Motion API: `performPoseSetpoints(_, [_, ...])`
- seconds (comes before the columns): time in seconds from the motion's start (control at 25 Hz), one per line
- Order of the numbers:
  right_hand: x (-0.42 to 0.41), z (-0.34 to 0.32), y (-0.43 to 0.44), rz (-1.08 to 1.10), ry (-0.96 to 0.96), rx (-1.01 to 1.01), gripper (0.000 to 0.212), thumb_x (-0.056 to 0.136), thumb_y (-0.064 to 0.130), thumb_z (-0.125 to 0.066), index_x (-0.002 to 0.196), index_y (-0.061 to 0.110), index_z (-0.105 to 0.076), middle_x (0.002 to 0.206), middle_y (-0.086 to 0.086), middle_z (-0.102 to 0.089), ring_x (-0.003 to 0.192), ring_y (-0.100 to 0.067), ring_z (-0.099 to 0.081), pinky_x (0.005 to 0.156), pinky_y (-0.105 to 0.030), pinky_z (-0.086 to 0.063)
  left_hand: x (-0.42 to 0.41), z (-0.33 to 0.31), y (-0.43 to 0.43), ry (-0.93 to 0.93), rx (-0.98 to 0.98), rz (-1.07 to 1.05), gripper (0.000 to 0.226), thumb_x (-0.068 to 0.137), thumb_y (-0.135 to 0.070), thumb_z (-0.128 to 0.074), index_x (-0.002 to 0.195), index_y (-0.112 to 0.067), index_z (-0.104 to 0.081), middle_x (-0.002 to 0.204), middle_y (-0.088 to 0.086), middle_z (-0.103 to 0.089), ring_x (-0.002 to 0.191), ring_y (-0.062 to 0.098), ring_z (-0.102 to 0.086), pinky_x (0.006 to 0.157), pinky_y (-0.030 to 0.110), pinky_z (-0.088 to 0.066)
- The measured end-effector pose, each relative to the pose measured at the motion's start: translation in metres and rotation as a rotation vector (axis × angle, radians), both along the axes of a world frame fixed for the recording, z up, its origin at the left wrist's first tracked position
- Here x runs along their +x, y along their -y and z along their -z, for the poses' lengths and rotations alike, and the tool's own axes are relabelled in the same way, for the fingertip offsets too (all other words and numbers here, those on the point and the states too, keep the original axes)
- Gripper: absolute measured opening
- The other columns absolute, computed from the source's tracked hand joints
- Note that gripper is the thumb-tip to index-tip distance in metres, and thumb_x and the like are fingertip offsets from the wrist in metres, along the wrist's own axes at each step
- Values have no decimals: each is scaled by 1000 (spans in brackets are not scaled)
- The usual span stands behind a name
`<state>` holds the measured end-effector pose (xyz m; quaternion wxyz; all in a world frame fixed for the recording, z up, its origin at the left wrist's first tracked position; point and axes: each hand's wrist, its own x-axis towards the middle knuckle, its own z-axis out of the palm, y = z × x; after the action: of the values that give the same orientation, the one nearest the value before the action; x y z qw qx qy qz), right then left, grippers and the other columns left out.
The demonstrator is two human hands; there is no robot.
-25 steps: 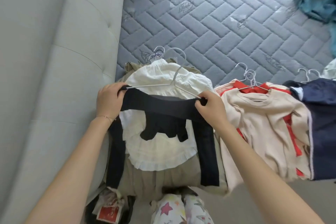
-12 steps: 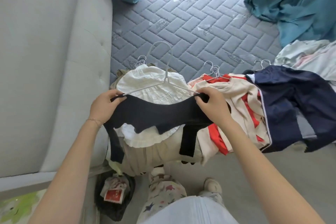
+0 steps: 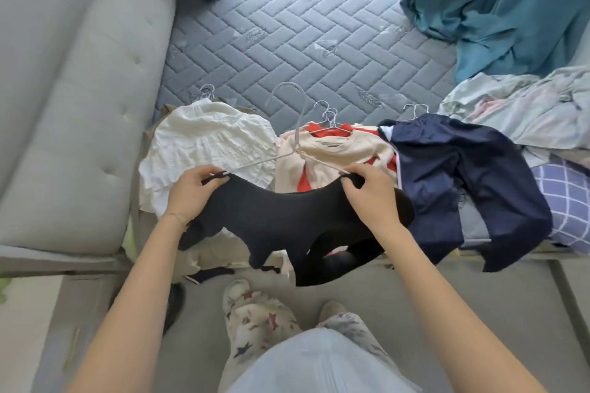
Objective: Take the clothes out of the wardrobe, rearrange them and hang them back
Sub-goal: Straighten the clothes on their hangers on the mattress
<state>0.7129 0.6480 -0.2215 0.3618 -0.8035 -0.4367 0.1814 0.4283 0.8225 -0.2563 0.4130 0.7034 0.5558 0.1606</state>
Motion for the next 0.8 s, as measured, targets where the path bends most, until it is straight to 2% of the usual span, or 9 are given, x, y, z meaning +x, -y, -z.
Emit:
performPoseSetpoints(0.12, [43,-3,20,26,-11,-20,20,85,13,-64,102,15,-73,102,2,-72,98,-13,-62,91,-24,-44,38,5,23,-4,-21,46,9,87,-36,-67,81,-42,-64,93,-22,-66,98,8,-61,86,34,-47])
performPoseSetpoints(0.2, [67,4,21,51,-32,-37,20,85,13,-65,102,17,-74,102,4,-72,97,-10,-61,88,-19,-40,62,15,24,-2,-48,57,2,88,-37,-67,86,-37,-67,94,-17,-68,98,10,-63,88,38,-49])
performPoseSetpoints(0.28, [83,15,14,62,-22,-61,20,85,13,-64,102,17,-74,102,3,-72,97,-11,-61,86,-18,-39,85,26,19,-13,-55,60,5,88,-38,-67,86,-33,-69,93,-13,-70,96,11,-64,88,40,-50])
performPoseSetpoints(0.36, [104,29,-1,84,-12,-109,21,85,13,-63,102,16,-75,102,1,-73,98,-15,-62,88,-23,-42,111,43,7,-36,-63,60,6,87,-39,-67,86,-33,-69,93,-12,-71,95,11,-64,86,38,-50])
performPoseSetpoints(0.44, [123,43,-20,103,-6,-166,22,84,14,-62,102,18,-75,103,1,-73,101,-19,-62,97,-37,-45,134,64,-8,-39,-90,61,9,87,-38,-66,90,-31,-70,98,-10,-71,98,12,-64,87,38,-49])
performPoseSetpoints(0.52, [141,57,-44,116,12,-196,23,83,13,-61,101,18,-75,102,1,-73,102,-22,-62,100,-46,-43,157,85,-28,-61,-103,54,10,88,-38,-65,93,-31,-69,101,-11,-70,98,10,-62,81,31,-47])
performPoseSetpoints(0.64, [168,78,-80,134,44,-219,22,84,14,-62,102,16,-75,105,-2,-73,104,-24,-62,101,-47,-43,191,110,-59,-45,-116,25,8,89,-36,-65,94,-31,-68,99,-15,-66,97,7,-59,72,19,-38])
performPoseSetpoints(0.8, [202,124,-127,156,58,-279,24,85,15,-62,106,15,-73,109,-5,-72,105,-26,-62,102,-45,-42,232,156,-99,-54,-128,12,9,91,-31,-63,96,-28,-69,99,-11,-68,97,11,-61,77,26,-44])
